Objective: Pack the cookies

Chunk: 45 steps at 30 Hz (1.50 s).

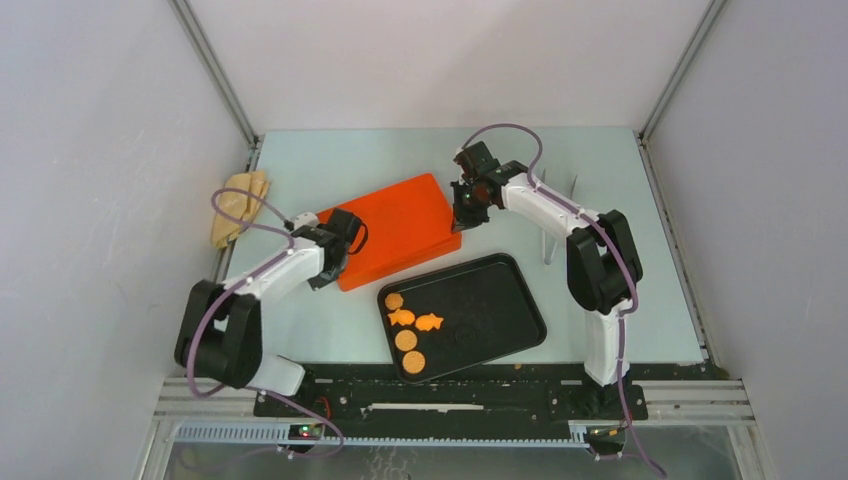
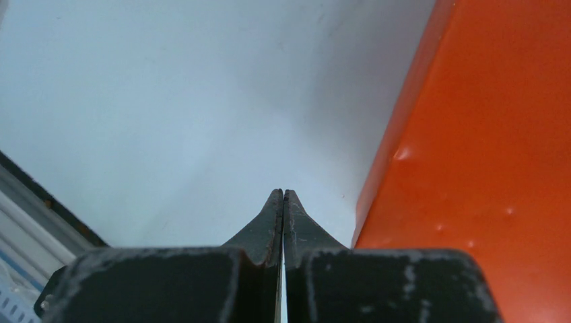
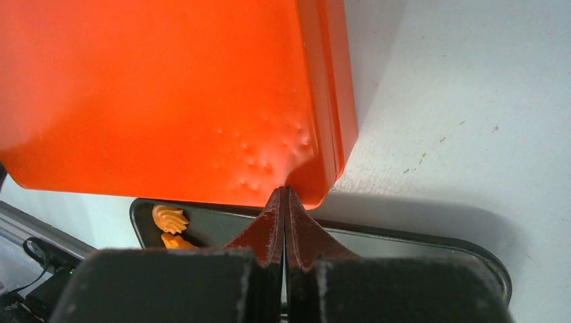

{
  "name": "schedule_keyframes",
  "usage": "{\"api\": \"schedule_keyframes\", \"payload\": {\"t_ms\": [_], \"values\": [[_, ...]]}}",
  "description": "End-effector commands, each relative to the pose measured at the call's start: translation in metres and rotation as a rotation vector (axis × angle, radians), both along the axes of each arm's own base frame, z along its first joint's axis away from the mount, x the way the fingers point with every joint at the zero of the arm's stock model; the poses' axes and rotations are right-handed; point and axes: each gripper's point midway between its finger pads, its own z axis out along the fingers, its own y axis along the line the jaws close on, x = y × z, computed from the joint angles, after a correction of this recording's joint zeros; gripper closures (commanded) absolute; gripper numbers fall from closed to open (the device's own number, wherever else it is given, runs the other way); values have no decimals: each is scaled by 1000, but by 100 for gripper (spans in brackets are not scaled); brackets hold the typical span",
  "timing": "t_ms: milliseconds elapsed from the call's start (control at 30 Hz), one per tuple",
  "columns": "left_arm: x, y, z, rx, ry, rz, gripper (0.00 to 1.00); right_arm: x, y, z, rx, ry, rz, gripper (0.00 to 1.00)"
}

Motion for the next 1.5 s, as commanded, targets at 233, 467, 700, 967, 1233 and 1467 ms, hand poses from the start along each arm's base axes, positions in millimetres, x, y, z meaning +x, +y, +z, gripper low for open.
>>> {"api": "schedule_keyframes", "payload": {"t_ms": [233,467,700,967,1233,1467], "values": [[52,-31,-11,-130,-150,-34,100,14,-7,25,-33,-86,-9,100],[50,-34,-17,-145,-133,-51,100,63,28,57,9,-208,-9,100],[51,-36,-18,-147,-123,-61,100,97,32,27,-70,-175,-52,100],[54,-39,-12,-165,-144,-80,100,74,-5,-46,-156,48,-125,100],[53,-41,-11,-174,-149,-88,100,75,8,32,-69,-199,-63,100],[55,-42,-8,-178,-159,-93,100,57,-10,50,-177,-269,-67,100]]}}
